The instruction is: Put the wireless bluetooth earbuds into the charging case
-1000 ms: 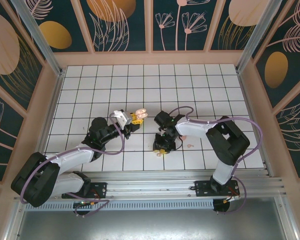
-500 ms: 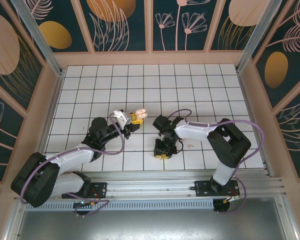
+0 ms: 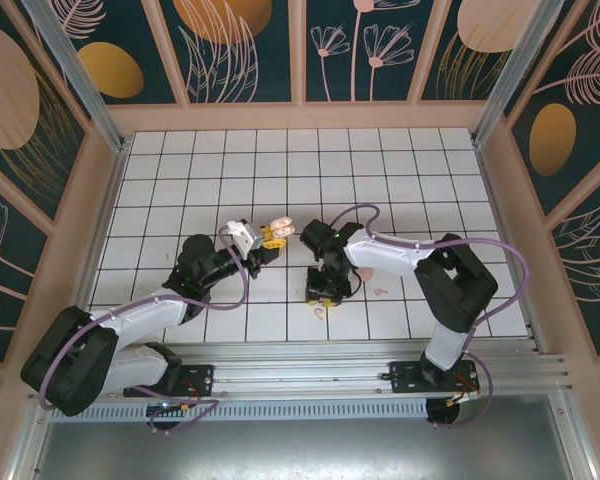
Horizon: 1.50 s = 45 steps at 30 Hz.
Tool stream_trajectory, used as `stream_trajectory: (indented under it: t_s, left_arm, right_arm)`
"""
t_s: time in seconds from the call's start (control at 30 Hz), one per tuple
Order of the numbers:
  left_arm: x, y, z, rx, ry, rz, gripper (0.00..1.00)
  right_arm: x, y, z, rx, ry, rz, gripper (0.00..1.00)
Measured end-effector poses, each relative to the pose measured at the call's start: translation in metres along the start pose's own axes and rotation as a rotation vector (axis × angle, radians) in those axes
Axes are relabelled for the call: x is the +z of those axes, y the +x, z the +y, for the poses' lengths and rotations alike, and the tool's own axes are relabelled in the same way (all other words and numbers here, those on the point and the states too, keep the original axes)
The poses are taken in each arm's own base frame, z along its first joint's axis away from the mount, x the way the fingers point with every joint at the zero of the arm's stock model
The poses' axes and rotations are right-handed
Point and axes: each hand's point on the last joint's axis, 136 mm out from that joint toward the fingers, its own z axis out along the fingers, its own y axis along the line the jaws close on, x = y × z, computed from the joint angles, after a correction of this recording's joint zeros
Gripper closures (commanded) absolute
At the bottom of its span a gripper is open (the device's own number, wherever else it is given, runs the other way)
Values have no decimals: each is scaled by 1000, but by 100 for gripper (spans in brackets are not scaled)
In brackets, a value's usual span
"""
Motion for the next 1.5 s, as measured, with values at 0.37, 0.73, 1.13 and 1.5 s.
stream_trajectory:
  t_s: [0.37,0.73,1.13,1.5]
  left_arm:
    - [0,1,0,-2,1,3,89]
    - [0,1,0,-2,0,3,89]
    - [0,1,0,-2,0,3,89]
    - [0,1,2,-2,-10,4,89]
  right_arm:
    - [8,0,-4,9,19,19,68]
    - [15,3,-2,3,11,36,69]
    - [20,8,-3,2,25,51,69]
    - [22,9,-5,14,39,49,76]
